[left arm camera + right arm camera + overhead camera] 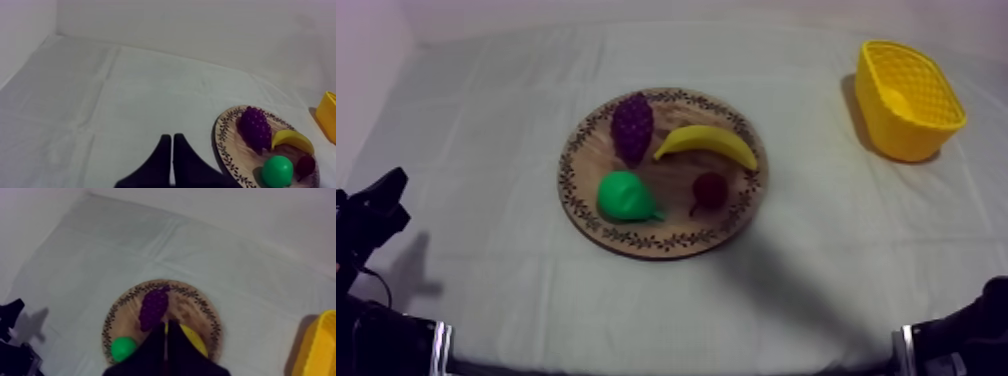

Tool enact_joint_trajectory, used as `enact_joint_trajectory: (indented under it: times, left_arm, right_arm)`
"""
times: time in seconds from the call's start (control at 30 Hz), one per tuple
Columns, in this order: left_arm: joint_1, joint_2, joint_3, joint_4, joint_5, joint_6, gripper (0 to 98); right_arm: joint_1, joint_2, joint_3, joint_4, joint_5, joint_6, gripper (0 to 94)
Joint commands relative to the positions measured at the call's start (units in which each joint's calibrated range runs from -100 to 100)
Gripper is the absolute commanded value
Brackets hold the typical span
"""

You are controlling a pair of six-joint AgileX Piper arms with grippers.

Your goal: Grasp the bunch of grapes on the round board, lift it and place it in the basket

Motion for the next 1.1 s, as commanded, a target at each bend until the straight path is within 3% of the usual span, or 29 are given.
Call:
enact_joint_trajectory:
  times: [0.0,0.23,0.4,0.8,1.07]
  left_arm:
    - [0.0,0.0,0.0,0.02,0.0,0.0,0.1]
    - [0.0,0.0,0.0,0.02,0.0,0.0,0.1]
    - [0.0,0.0,0.0,0.02,0.0,0.0,0.1]
    - [0.0,0.0,0.0,0.02,0.0,0.0,0.1]
    - [0.0,0.0,0.0,0.02,0.0,0.0,0.1]
  right_arm:
    - [-1.2,3.9,-3.5,0.7,1.1,-3.1,0.2]
    - [-3.1,13.1,-11.4,1.5,4.3,-8.6,0.2]
    - [-4.6,19.7,-16.0,4.7,7.7,-12.0,0.2]
    - [-5.1,34.9,-29.3,7.7,13.5,-13.2,0.2]
    - [-5.0,42.9,-33.2,7.7,15.6,-13.8,0.2]
